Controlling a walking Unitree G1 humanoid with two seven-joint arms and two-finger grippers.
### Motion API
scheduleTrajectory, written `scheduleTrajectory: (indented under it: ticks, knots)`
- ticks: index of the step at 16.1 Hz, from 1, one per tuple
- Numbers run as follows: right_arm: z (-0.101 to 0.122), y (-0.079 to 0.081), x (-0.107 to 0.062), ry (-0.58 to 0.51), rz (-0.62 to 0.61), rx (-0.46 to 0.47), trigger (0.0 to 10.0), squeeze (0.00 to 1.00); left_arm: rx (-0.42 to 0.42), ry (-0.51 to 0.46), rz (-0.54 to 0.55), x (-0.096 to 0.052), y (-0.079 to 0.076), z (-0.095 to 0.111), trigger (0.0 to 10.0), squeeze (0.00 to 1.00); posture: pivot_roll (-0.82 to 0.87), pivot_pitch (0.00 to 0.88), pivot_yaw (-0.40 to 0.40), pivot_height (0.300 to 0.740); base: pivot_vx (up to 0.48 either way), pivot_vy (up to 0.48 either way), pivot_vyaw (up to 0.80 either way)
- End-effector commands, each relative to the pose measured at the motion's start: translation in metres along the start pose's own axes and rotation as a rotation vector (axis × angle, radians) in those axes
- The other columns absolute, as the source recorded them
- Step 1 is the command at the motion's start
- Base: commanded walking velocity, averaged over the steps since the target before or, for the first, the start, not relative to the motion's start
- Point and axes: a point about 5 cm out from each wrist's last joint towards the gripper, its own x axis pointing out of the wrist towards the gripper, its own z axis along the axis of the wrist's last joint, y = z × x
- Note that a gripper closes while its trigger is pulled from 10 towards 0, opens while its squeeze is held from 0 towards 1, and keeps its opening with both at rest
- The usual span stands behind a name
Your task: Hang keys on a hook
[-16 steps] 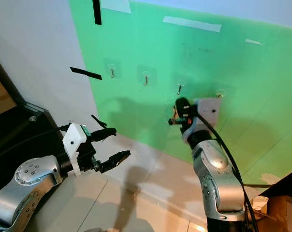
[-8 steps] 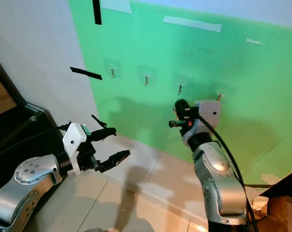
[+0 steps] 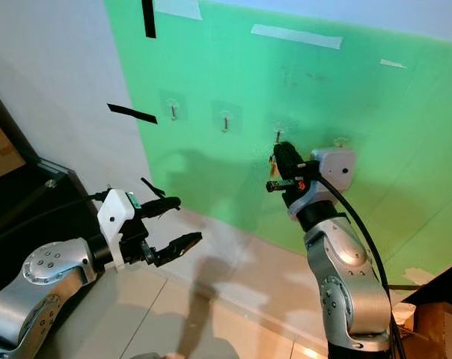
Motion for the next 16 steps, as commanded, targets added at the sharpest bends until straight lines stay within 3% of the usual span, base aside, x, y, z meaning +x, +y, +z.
scheduleTrajectory:
  ticks: [1, 13, 16]
  knots:
    - [0.01, 0.001, 0.003, -0.053, 0.011, 0.001, 10.0, 0.0, 0.015, 0.001, -0.018, 0.001, -0.001, 0.004, 10.0, 0.0, -0.01, 0.0, 0.039, 0.74, 0.0, 0.0, 0.0]
    - [0.001, -0.01, 0.011, -0.007, -0.116, -0.036, 10.0, 0.0, 0.01, 0.005, -0.024, 0.0, -0.001, 0.003, 10.0, 0.0, -0.01, 0.0, 0.042, 0.74, 0.0, 0.0, 0.0]
    - [-0.016, -0.005, 0.004, 0.087, -0.082, -0.094, 10.0, 0.0, 0.012, 0.007, -0.027, 0.0, -0.001, 0.003, 10.0, 0.0, -0.01, 0.0, 0.044, 0.74, 0.0, 0.0, 0.0]
